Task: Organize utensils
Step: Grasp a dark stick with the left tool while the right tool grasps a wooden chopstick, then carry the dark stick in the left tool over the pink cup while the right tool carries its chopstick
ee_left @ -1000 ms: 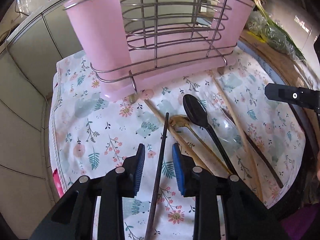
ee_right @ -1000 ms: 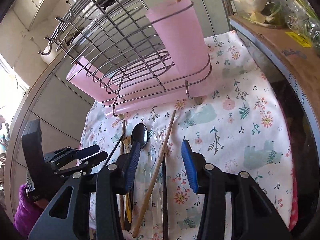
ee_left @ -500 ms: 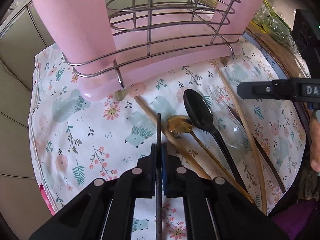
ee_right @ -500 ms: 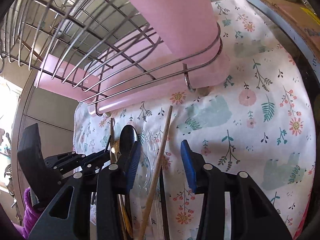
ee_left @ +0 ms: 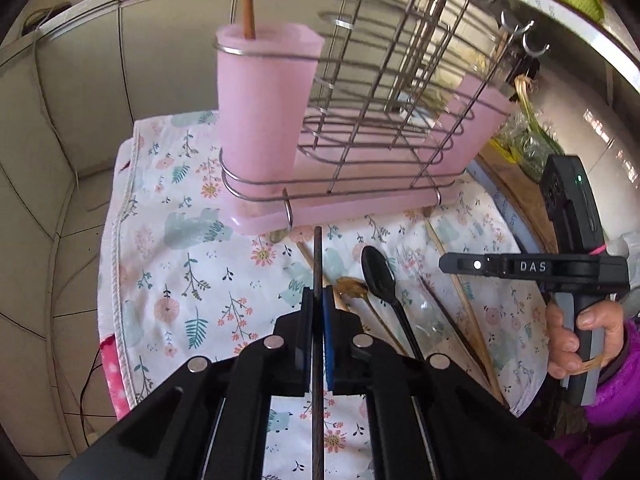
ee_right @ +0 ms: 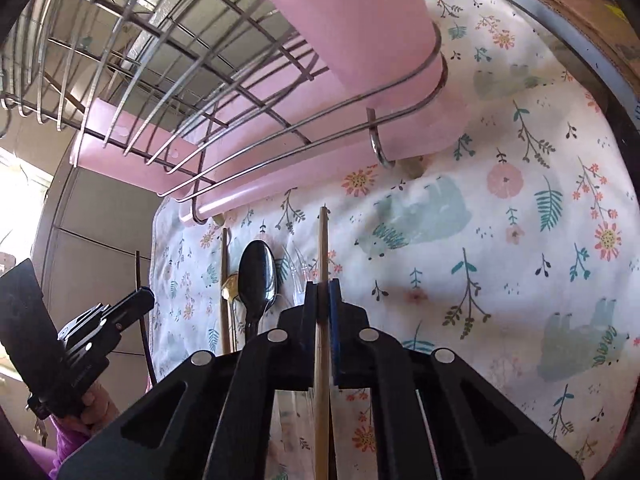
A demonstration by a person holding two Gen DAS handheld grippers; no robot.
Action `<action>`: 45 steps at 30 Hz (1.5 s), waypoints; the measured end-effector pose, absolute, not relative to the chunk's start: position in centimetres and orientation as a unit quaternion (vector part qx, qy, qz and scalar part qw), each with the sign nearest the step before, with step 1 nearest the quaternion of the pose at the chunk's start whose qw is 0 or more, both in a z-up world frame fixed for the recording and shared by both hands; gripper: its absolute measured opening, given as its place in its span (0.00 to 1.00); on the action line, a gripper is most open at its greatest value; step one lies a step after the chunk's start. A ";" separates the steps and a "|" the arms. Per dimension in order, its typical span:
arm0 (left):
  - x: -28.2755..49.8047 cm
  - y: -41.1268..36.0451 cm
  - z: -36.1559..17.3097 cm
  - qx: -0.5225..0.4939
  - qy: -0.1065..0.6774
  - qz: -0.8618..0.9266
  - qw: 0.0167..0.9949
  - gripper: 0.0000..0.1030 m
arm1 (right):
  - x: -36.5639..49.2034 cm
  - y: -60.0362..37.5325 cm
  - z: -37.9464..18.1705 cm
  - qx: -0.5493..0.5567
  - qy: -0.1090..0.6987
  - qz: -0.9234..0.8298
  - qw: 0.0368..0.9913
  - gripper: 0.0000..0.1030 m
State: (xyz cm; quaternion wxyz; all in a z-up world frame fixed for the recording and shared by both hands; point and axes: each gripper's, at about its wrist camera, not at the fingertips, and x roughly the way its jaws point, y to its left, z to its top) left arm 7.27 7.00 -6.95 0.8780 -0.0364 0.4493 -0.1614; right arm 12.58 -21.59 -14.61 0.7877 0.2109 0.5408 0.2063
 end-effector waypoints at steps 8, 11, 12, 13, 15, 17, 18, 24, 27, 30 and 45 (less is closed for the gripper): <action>4.2 8.2 -0.1 -0.090 0.333 -0.152 0.926 0.04 | 7.9 -24.5 -7.7 0.217 0.430 0.237 0.843 0.06; 3.8 8.7 3.1 -0.113 0.282 -0.142 0.942 0.04 | 7.0 -25.9 -3.8 0.217 0.381 0.239 0.867 0.06; 3.9 8.8 4.2 -0.123 0.264 -0.138 0.946 0.04 | 6.8 -26.2 -2.5 0.216 0.366 0.239 0.873 0.06; 4.0 9.0 5.2 -0.132 0.249 -0.133 0.950 0.04 | 6.6 -26.6 -1.0 0.213 0.350 0.239 0.880 0.06; 4.7 9.4 7.2 -0.148 0.219 -0.121 0.957 0.04 | 6.5 -27.4 2.2 0.201 0.315 0.238 0.896 0.06; 5.5 9.7 9.1 -0.166 0.193 -0.113 0.960 0.04 | 6.6 -28.0 5.6 0.188 0.277 0.233 0.913 0.06; 5.9 9.8 9.9 -0.173 0.181 -0.108 0.962 0.04 | 6.9 -28.2 7.0 0.184 0.260 0.231 0.919 0.06; 9.0 9.8 13.2 -0.188 0.119 -0.075 0.972 0.04 | 8.2 -29.7 13.7 0.153 0.157 0.193 0.956 0.06; 10.8 9.8 13.6 -0.185 0.097 -0.053 0.977 0.04 | 9.8 -29.8 14.6 0.141 0.129 0.174 0.966 0.06; 12.4 9.5 13.1 -0.173 0.085 -0.033 0.981 0.04 | 11.1 -29.1 14.7 0.126 0.109 0.161 0.973 0.06; 16.5 8.9 7.8 -0.167 0.080 -0.005 0.983 0.04 | 14.8 -26.8 10.6 0.074 0.126 0.126 0.981 0.06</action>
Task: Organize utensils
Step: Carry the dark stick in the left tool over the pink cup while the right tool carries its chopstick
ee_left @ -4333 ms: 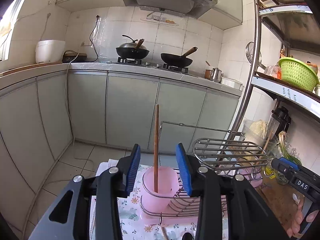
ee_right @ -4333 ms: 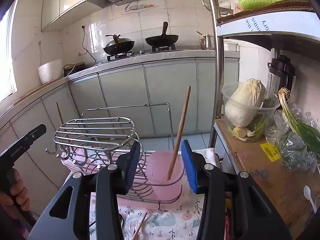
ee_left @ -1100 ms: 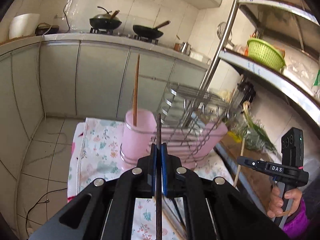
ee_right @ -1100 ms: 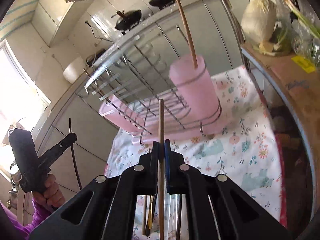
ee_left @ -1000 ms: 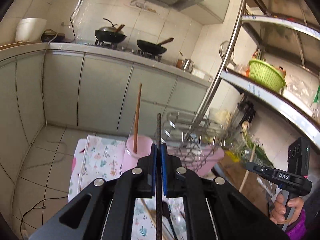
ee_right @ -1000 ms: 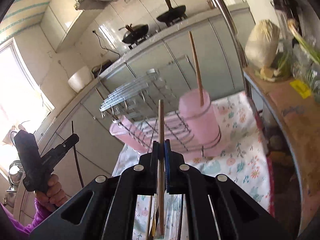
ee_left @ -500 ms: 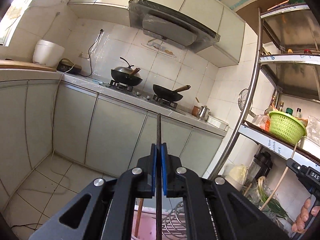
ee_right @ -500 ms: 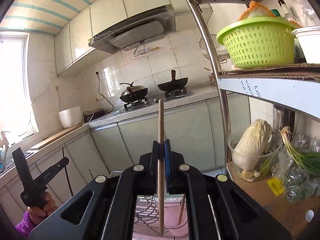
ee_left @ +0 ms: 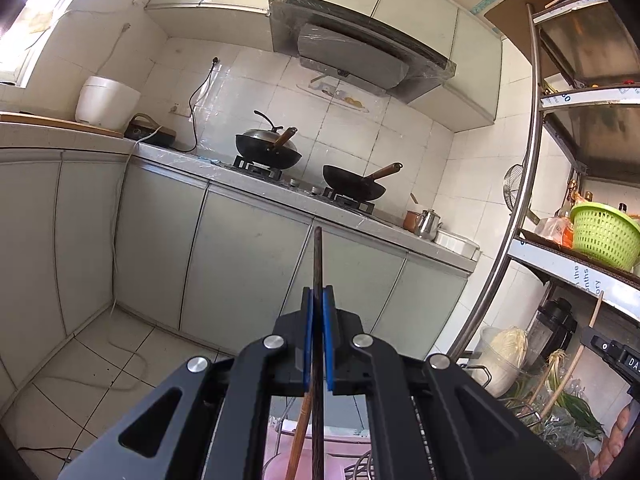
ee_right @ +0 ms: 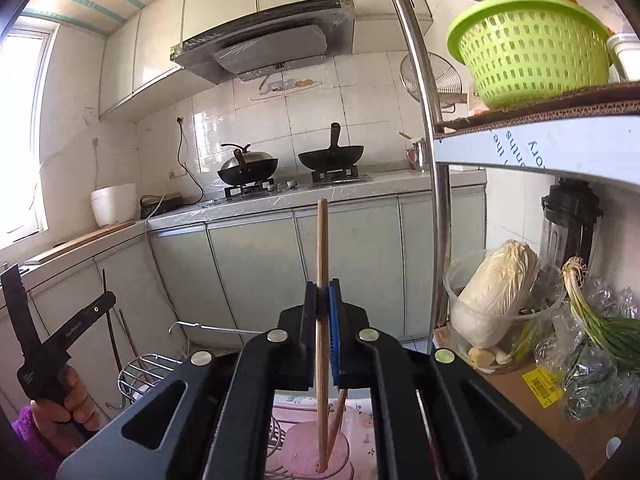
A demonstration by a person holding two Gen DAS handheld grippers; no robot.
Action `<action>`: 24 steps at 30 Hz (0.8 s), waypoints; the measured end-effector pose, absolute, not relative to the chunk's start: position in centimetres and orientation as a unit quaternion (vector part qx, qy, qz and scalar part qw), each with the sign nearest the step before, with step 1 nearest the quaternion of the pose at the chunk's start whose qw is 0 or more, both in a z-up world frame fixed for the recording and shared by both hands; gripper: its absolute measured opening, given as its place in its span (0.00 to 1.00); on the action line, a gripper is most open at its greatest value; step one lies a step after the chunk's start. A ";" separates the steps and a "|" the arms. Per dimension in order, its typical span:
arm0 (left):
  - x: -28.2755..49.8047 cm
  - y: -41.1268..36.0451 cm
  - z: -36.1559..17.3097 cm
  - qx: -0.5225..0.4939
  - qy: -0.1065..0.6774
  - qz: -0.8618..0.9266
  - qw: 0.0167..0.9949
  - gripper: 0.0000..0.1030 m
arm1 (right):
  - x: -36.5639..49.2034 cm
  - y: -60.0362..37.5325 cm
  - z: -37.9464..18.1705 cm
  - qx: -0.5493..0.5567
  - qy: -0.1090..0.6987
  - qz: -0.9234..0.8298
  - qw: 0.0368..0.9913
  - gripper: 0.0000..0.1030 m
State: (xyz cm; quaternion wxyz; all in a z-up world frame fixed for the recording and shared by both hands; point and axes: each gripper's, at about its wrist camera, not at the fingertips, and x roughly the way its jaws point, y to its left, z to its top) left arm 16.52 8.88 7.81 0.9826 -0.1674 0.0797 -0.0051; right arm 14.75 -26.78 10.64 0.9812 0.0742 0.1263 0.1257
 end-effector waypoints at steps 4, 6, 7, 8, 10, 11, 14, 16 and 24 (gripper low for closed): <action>15.8 8.7 6.9 -0.155 0.064 0.001 0.986 0.04 | 15.1 -27.0 8.8 0.088 0.154 0.131 0.975 0.06; 15.6 8.7 6.8 -0.157 0.059 0.002 0.986 0.04 | 15.1 -27.1 7.8 0.095 0.165 0.132 0.973 0.06; 15.6 8.8 7.0 -0.157 0.056 0.003 0.986 0.04 | 15.0 -27.1 7.4 0.097 0.170 0.132 0.972 0.06; 15.6 8.9 7.2 -0.158 0.052 0.004 0.986 0.04 | 15.0 -27.1 7.0 0.099 0.174 0.131 0.971 0.06; 15.7 9.0 7.7 -0.160 0.045 0.004 0.986 0.04 | 15.2 -27.3 6.4 0.110 0.182 0.134 0.968 0.06; 15.8 9.0 7.7 -0.159 0.043 0.004 0.986 0.04 | 15.2 -27.4 6.3 0.114 0.185 0.135 0.967 0.06; 16.0 8.3 7.1 -0.137 0.040 0.011 0.990 0.04 | 15.3 -27.5 5.6 0.124 0.192 0.136 0.964 0.06; 16.0 7.6 6.3 -0.123 0.047 0.013 0.991 0.04 | 15.3 -27.5 5.3 0.124 0.196 0.137 0.963 0.06; 15.2 7.7 3.0 -0.136 0.114 -0.004 0.984 0.04 | 15.3 -27.7 3.8 0.135 0.221 0.143 0.955 0.06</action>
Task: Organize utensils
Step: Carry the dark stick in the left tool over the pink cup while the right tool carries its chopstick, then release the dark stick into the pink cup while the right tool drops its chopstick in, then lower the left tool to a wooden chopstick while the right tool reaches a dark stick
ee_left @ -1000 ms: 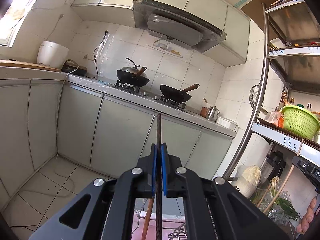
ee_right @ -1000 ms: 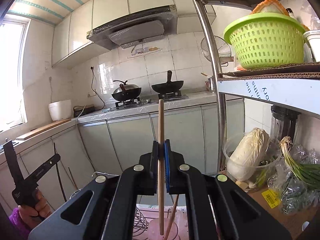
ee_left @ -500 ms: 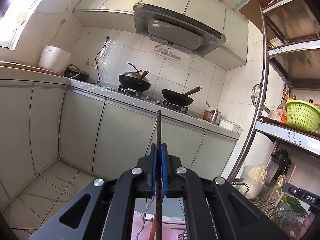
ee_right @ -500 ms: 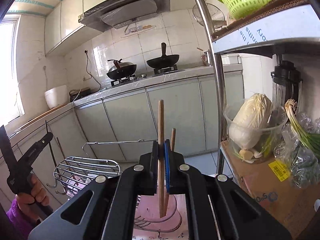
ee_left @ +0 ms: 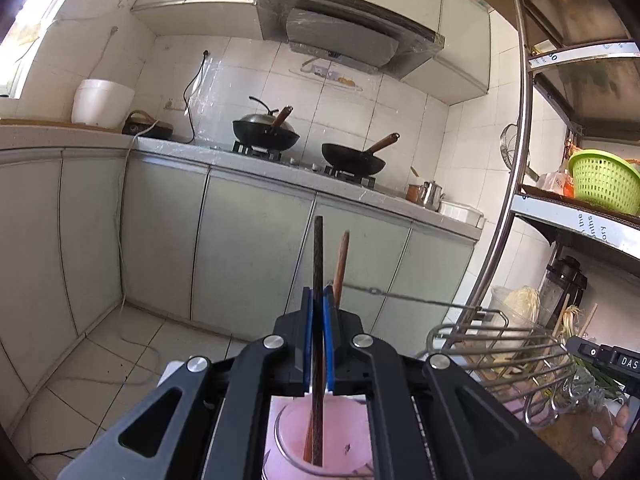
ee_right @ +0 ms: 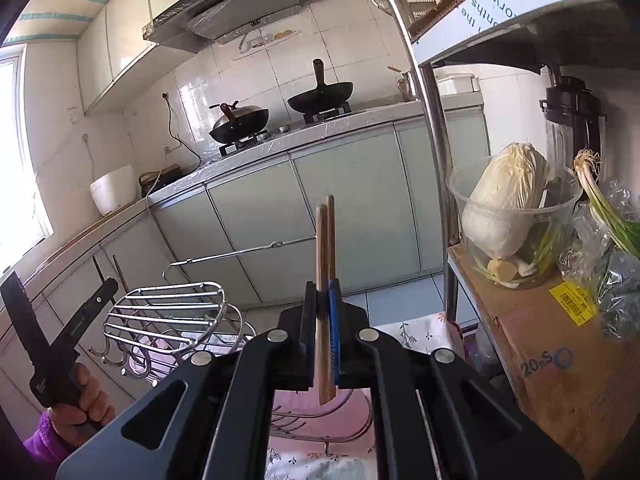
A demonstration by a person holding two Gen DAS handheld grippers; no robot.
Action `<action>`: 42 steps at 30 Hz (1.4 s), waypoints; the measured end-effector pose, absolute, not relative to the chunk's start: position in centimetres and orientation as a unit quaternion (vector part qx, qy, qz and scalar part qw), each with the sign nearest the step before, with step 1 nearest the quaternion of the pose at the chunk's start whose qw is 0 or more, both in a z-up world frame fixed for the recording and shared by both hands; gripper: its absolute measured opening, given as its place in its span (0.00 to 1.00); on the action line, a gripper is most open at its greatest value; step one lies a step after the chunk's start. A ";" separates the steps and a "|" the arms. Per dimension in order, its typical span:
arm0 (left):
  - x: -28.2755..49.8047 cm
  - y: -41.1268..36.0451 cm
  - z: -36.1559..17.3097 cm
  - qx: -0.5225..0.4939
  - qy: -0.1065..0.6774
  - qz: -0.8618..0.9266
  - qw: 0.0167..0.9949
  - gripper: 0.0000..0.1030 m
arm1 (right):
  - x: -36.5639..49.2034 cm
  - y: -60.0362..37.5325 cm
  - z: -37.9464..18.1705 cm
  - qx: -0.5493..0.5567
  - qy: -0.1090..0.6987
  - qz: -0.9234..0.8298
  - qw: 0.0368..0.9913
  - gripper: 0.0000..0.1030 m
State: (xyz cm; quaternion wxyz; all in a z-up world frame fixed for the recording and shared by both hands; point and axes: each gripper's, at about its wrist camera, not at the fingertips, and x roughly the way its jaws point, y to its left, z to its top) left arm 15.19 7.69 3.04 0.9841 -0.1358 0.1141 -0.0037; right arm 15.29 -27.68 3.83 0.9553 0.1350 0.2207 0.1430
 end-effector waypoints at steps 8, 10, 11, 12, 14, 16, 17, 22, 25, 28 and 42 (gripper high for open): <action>15.7 9.1 0.1 -0.180 0.193 -0.010 0.965 0.06 | 14.6 -28.4 3.3 0.151 0.230 0.141 0.951 0.06; 15.7 9.2 0.1 -0.184 0.202 -0.010 0.962 0.10 | 14.7 -28.6 3.3 0.156 0.240 0.146 0.947 0.06; 15.6 9.2 0.1 -0.186 0.206 -0.011 0.961 0.19 | 14.8 -28.7 3.2 0.159 0.247 0.147 0.945 0.07; 15.4 9.3 0.2 -0.187 0.207 -0.011 0.960 0.27 | 14.9 -28.8 3.1 0.164 0.254 0.148 0.942 0.07; 14.9 9.3 0.6 -0.185 0.205 -0.011 0.961 0.30 | 14.9 -29.2 2.9 0.176 0.265 0.156 0.935 0.19; 14.2 9.2 0.9 -0.178 0.205 -0.011 0.962 0.32 | 14.5 -29.4 2.8 0.181 0.264 0.159 0.934 0.34; 14.0 9.0 1.2 -0.175 0.205 -0.011 0.963 0.34 | 14.1 -29.4 2.8 0.181 0.260 0.159 0.935 0.39; 11.7 8.6 1.8 -0.165 0.210 -0.008 0.964 0.34 | 12.1 -29.6 3.0 0.180 0.257 0.158 0.936 0.40; 9.7 8.3 1.8 -0.158 0.212 -0.006 0.964 0.35 | 10.4 -29.9 2.6 0.187 0.259 0.162 0.934 0.40; 7.6 7.7 1.2 -0.146 0.225 -0.006 0.963 0.35 | 9.0 -29.8 1.5 0.190 0.271 0.167 0.929 0.40; 2.4 5.2 -5.2 -0.147 0.332 -0.022 0.931 0.36 | 5.4 -25.6 -7.4 0.179 0.405 0.214 0.871 0.40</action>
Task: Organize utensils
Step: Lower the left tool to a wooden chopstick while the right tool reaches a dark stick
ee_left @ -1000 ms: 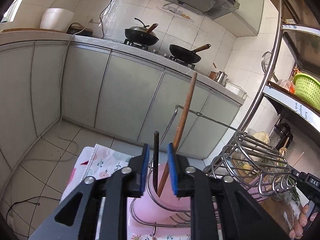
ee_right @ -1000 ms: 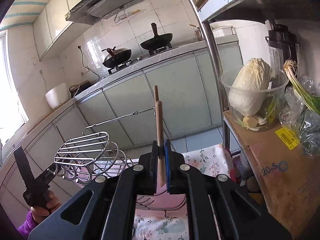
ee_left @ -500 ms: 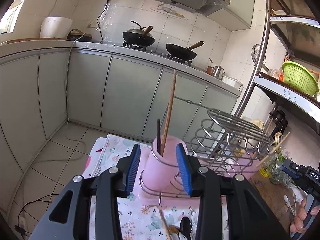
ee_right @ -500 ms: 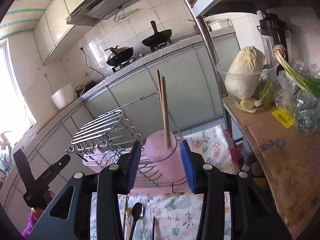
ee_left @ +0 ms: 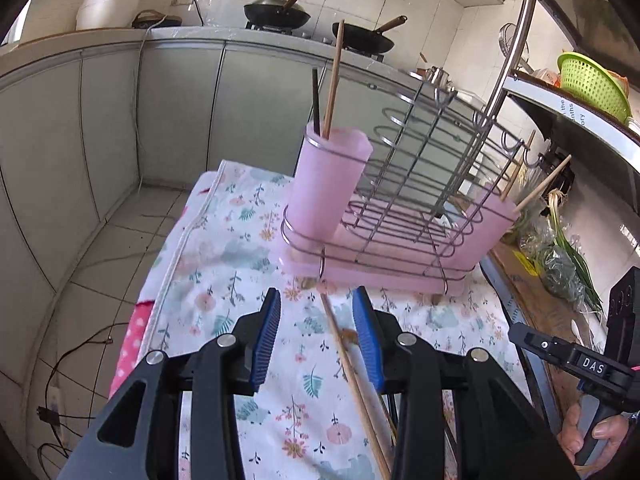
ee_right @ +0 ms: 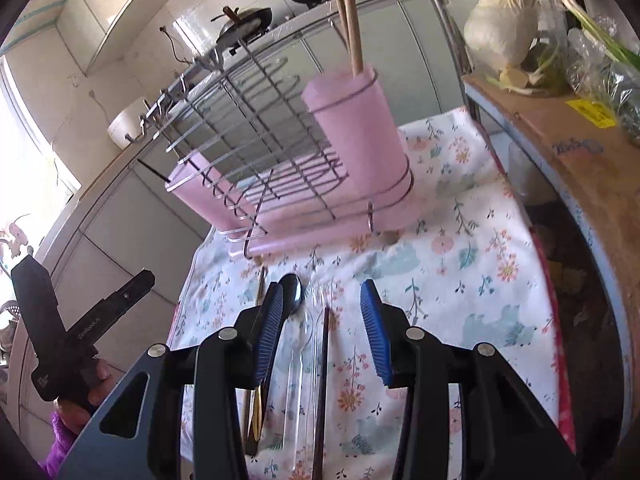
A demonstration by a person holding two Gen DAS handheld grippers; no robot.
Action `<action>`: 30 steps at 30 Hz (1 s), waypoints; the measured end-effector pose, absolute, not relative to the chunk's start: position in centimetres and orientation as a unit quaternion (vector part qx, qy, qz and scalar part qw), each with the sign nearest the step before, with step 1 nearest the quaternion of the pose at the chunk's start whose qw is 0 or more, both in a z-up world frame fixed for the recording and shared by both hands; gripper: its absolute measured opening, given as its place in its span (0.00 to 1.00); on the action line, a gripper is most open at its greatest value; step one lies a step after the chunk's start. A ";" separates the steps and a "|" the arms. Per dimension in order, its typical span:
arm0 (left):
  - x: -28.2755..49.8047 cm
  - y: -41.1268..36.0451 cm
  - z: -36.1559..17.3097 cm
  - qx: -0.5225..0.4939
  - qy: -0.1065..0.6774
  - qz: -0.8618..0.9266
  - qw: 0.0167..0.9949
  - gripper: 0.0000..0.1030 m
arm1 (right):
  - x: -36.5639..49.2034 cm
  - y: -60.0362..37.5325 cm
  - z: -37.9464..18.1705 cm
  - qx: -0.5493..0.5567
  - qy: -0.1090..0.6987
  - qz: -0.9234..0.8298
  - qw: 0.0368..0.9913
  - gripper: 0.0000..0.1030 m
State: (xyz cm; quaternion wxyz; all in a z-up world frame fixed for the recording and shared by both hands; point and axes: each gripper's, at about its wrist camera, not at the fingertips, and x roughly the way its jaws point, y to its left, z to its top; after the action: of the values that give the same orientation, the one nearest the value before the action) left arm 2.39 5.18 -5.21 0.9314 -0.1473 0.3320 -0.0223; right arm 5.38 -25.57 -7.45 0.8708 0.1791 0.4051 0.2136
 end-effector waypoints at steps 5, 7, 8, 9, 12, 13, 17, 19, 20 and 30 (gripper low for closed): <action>2.9 5.1 -7.8 -0.156 0.385 -0.028 0.909 0.35 | 5.6 -24.2 -10.8 0.193 0.456 0.231 0.837 0.40; 3.2 5.2 -8.7 -0.171 0.395 -0.027 0.902 0.34 | 5.7 -23.8 -11.8 0.204 0.472 0.242 0.823 0.35; 3.7 5.2 -9.1 -0.179 0.404 -0.033 0.897 0.31 | 5.8 -23.6 -12.3 0.209 0.480 0.245 0.816 0.28; 4.3 5.0 -9.5 -0.186 0.417 -0.043 0.889 0.24 | 5.8 -23.5 -12.9 0.214 0.488 0.250 0.808 0.26; 6.4 4.5 -10.8 -0.205 0.462 -0.065 0.860 0.09 | 5.7 -23.6 -13.7 0.231 0.499 0.260 0.794 0.24; 6.9 4.4 -11.2 -0.208 0.472 -0.067 0.854 0.09 | 5.7 -23.8 -13.9 0.239 0.499 0.263 0.790 0.23; 9.2 3.2 -12.3 -0.212 0.507 -0.088 0.831 0.09 | 5.5 -24.5 -14.3 0.255 0.500 0.266 0.783 0.23; 10.0 2.6 -13.0 -0.213 0.522 -0.084 0.822 0.09 | 5.6 -24.8 -14.3 0.255 0.502 0.267 0.782 0.23; 10.4 2.3 -13.3 -0.210 0.527 -0.077 0.820 0.09 | 5.6 -24.8 -14.3 0.255 0.503 0.267 0.781 0.23; 11.3 1.7 -15.0 -0.215 0.538 -0.064 0.813 0.06 | 6.5 -25.0 -15.0 0.253 0.514 0.264 0.776 0.23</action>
State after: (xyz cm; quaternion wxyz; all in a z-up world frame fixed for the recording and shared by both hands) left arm 11.28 1.71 -14.99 0.8126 -0.2150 0.5380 -0.0636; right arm 6.45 -24.98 -14.96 0.7763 0.2530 0.5137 0.2636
